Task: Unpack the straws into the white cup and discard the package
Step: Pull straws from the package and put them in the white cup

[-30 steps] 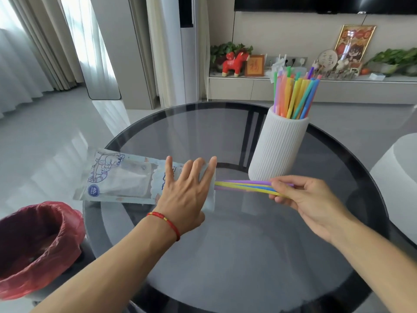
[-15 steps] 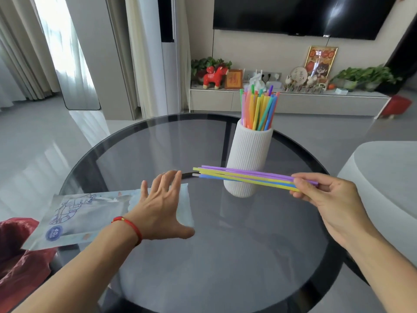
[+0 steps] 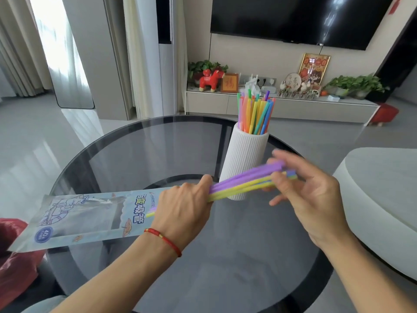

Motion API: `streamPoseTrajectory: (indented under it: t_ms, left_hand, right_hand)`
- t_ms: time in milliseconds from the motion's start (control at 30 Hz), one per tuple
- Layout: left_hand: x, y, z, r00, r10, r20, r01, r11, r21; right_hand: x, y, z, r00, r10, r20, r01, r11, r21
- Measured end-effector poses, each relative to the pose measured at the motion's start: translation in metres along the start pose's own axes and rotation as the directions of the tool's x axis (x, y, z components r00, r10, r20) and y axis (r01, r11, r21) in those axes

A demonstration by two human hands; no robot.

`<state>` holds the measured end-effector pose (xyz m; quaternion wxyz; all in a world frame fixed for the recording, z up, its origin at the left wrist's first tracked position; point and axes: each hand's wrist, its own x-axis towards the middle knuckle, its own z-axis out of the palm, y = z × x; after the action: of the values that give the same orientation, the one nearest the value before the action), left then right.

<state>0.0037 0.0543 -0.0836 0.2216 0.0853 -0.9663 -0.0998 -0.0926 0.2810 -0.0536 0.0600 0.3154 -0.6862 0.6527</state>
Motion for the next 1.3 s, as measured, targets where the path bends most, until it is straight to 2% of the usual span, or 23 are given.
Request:
streamPoseTrajectory:
  t_ms: [100,167,233,267,333,433,500,600,667,733,800,900,1033,1167,1300]
  left_hand:
    - [0.002,0.001,-0.002,0.997,-0.053,-0.051,0.043,0.984,-0.174]
    - [0.002,0.007,0.001,0.998,-0.058,-0.025,0.05,0.964,-0.259]
    - [-0.002,0.017,0.004,0.999,0.01,0.032,0.0,0.959,-0.285]
    - [-0.005,0.023,0.006,0.997,0.048,0.058,-0.027,0.949,-0.313]
    - [-0.008,0.029,0.008,0.991,0.102,0.089,-0.058,0.916,-0.398]
    - [-0.013,0.017,0.002,0.986,0.138,0.092,-0.083,0.891,-0.446]
    - [-0.015,0.001,0.001,0.98,0.186,0.069,-0.138,0.889,-0.437]
    - [-0.015,-0.013,0.003,0.995,0.096,-0.002,-0.087,0.894,-0.44]
    - [-0.014,-0.014,0.007,0.999,0.05,-0.002,-0.046,0.905,-0.424]
    - [-0.015,-0.014,0.011,0.998,0.068,-0.004,-0.064,0.919,-0.388]
    - [-0.016,-0.014,0.013,0.995,0.096,-0.009,-0.093,0.927,-0.365]
    - [-0.018,-0.012,0.016,0.992,0.123,-0.008,-0.118,0.929,-0.351]
    - [-0.02,-0.012,0.019,0.993,0.115,0.008,-0.105,0.931,-0.349]
    - [-0.021,-0.01,0.019,0.996,0.092,0.015,-0.079,0.921,-0.381]
    - [-0.021,-0.006,0.013,0.998,0.056,-0.024,-0.06,0.871,-0.487]
  right_hand:
    - [0.001,-0.003,0.006,0.985,0.129,-0.112,-0.125,0.991,0.044]
    - [-0.002,-0.002,0.022,0.958,0.281,0.061,-0.286,0.954,0.087]
    - [-0.01,0.004,0.046,0.917,0.316,0.243,-0.34,0.938,0.062]
    - [-0.013,0.004,0.059,0.922,0.292,0.255,-0.32,0.944,0.076]
    - [-0.012,0.004,0.073,0.945,0.281,0.168,-0.299,0.95,0.093]
    - [0.005,-0.008,0.064,0.968,0.249,0.015,-0.248,0.967,-0.05]
    - [0.021,-0.02,0.044,0.986,0.166,-0.025,-0.168,0.975,-0.146]
    - [0.043,-0.027,0.028,0.999,0.039,0.01,-0.032,0.91,-0.413]
    - [0.044,-0.017,0.034,0.993,0.069,0.092,-0.004,0.819,-0.574]
    - [0.037,0.0,0.044,0.978,0.147,0.149,-0.024,0.787,-0.616]
    - [0.031,0.015,0.047,0.967,0.193,0.163,-0.054,0.788,-0.613]
    - [0.029,0.027,0.04,0.969,0.185,0.162,-0.065,0.828,-0.558]
    - [0.022,0.038,0.039,0.938,0.294,0.182,-0.161,0.836,-0.524]
    - [0.019,0.043,0.033,0.948,0.289,0.13,-0.199,0.862,-0.466]
    - [0.019,0.04,0.024,0.962,0.266,0.061,-0.235,0.919,-0.317]
